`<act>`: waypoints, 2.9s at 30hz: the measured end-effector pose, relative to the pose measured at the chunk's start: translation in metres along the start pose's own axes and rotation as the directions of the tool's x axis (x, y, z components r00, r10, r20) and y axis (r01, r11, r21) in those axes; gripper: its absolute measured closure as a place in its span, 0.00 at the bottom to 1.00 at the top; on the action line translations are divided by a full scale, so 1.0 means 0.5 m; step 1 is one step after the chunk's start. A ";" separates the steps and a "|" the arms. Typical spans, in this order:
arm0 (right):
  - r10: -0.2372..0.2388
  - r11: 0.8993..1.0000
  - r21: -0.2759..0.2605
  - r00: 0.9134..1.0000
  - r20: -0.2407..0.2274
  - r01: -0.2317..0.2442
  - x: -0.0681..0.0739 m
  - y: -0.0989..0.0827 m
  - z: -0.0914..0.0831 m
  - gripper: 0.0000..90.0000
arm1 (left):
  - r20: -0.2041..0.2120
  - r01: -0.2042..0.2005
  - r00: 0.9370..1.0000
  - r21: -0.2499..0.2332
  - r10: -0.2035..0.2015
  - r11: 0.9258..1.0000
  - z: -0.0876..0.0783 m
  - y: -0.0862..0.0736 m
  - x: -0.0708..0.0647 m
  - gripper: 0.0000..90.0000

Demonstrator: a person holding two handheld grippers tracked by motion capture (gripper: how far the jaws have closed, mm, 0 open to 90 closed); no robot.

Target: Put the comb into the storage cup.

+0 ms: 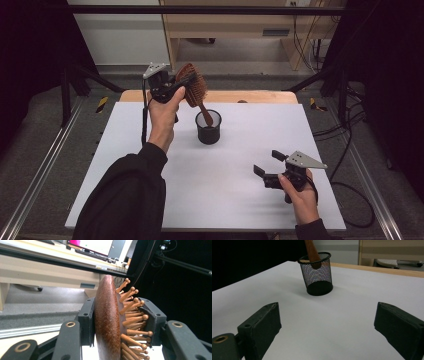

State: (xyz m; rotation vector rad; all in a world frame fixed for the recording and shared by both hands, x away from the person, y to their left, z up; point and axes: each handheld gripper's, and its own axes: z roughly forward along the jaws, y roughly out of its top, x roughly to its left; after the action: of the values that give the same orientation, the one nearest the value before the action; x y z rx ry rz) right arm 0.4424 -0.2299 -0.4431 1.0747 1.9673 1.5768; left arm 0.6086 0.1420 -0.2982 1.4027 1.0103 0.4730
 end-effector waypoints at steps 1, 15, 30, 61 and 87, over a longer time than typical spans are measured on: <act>-0.001 1.000 0.002 1.000 0.003 0.001 -0.001 0.000 0.000 0.08 | 0.000 -0.005 1.000 0.004 0.005 1.000 0.002 -0.002 -0.001 0.58; 0.003 1.000 0.003 1.000 0.007 -0.003 -0.004 0.000 -0.003 0.07 | -0.008 -0.001 1.000 0.033 0.002 0.999 0.017 -0.026 0.006 0.58; 0.005 1.000 0.001 1.000 0.010 -0.005 -0.006 -0.001 -0.005 0.07 | -0.012 -0.005 1.000 0.055 0.006 0.998 0.027 -0.040 0.006 0.58; 0.004 1.000 0.007 1.000 0.004 -0.004 -0.007 -0.001 -0.005 0.07 | -0.012 -0.004 1.000 0.080 0.005 0.997 0.037 -0.055 0.007 0.58; 0.007 1.000 0.012 1.000 -0.002 -0.007 -0.006 -0.002 -0.003 0.07 | -0.004 0.007 1.000 0.092 -0.006 0.996 0.045 -0.069 0.007 0.57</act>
State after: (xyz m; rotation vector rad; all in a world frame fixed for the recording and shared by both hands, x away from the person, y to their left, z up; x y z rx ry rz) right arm 0.4427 -0.2332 -0.4440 1.0856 1.9787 1.5727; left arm 0.6187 0.1256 -0.3351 1.4803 1.0510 0.4290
